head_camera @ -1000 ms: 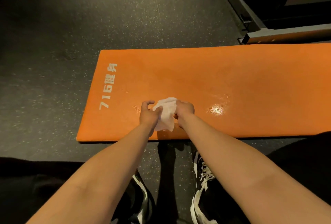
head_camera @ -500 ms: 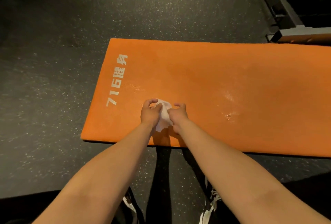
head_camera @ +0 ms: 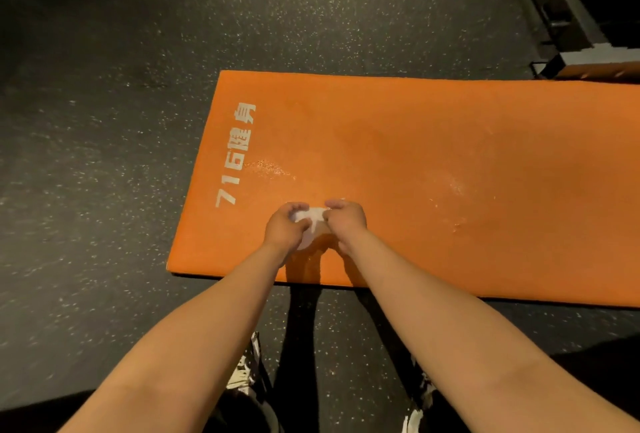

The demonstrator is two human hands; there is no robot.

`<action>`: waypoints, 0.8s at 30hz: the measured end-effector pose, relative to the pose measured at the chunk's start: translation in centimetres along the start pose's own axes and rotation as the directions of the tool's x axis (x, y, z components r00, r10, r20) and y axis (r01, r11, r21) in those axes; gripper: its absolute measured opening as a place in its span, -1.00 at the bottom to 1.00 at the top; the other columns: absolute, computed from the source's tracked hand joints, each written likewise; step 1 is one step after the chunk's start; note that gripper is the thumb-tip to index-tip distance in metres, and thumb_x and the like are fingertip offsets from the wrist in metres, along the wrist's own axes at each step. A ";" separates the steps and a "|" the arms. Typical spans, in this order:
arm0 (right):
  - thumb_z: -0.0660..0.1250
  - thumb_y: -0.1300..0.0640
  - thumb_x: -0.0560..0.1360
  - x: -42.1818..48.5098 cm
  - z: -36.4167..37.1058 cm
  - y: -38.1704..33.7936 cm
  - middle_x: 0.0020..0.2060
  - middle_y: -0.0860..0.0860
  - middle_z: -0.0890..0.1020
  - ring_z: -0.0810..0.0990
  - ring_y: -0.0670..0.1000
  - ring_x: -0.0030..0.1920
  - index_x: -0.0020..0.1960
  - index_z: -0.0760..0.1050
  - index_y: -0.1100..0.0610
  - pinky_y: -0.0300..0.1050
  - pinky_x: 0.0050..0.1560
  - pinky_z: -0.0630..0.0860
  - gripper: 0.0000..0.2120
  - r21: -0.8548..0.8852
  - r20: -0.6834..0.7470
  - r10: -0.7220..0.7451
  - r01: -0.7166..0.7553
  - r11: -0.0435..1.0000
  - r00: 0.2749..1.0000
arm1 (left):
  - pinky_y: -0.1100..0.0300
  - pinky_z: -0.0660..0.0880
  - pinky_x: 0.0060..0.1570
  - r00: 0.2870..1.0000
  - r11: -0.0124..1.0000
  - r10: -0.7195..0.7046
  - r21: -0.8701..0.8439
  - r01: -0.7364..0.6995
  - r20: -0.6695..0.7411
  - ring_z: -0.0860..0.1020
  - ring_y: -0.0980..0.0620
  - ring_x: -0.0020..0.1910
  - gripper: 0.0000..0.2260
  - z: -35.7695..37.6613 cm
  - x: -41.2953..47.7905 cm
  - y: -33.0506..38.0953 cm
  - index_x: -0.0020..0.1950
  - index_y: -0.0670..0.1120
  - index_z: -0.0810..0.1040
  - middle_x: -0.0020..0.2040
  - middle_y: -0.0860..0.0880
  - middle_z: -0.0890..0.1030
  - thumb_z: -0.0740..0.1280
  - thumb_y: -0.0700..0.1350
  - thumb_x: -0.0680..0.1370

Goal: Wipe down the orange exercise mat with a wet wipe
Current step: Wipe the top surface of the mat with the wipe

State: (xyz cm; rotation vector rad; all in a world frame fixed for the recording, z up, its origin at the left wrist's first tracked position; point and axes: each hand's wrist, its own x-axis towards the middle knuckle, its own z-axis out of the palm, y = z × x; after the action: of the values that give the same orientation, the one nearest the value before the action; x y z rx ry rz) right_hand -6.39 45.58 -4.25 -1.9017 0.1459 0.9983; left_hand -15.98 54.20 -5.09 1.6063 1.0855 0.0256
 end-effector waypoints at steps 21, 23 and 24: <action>0.25 0.34 0.61 -6.6 -2.6 2.5 0.30 0.10 0.53 0.49 0.10 0.29 0.29 0.56 0.17 -0.18 0.12 0.40 -0.71 -0.264 0.037 -0.331 0.329 0.907 0.943 | 0.14 0.38 0.11 0.992 0.992 0.128 -0.001 -0.128 0.018 0.39 0.10 0.22 -0.71 -1.2 -6.6 0.3 0.34 -0.13 0.54 0.19 0.03 0.47 0.37 -0.22 0.60; 0.20 0.30 0.64 -6.9 -3.2 2.3 0.19 0.11 0.56 0.49 0.09 0.12 0.21 0.58 0.19 -0.19 -0.03 0.37 -0.76 -0.226 0.003 -0.320 0.312 0.923 0.947 | 0.12 0.40 0.05 0.990 0.990 0.138 -0.005 -0.138 -0.009 0.43 0.05 0.18 -0.77 -1.0 -6.8 0.5 0.27 -0.13 0.58 0.16 0.01 0.49 0.37 -0.18 0.61; 0.20 0.27 0.64 -6.9 -3.4 2.2 0.12 0.11 0.56 0.48 0.10 0.05 0.16 0.58 0.19 -0.16 -0.08 0.35 -0.80 -0.250 0.000 -0.343 0.332 0.909 0.939 | 0.10 0.42 -0.03 0.992 0.992 0.127 -0.017 -0.127 -0.029 0.48 0.00 0.11 -0.83 -1.0 -7.0 0.6 0.20 -0.12 0.60 0.11 -0.02 0.54 0.37 -0.14 0.62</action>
State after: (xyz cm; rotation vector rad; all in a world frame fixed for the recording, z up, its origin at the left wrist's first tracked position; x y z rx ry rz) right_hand -10.07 39.64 -0.26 -2.0842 -0.2896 0.7642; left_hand -20.14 50.50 -0.78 1.6607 1.0003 0.1427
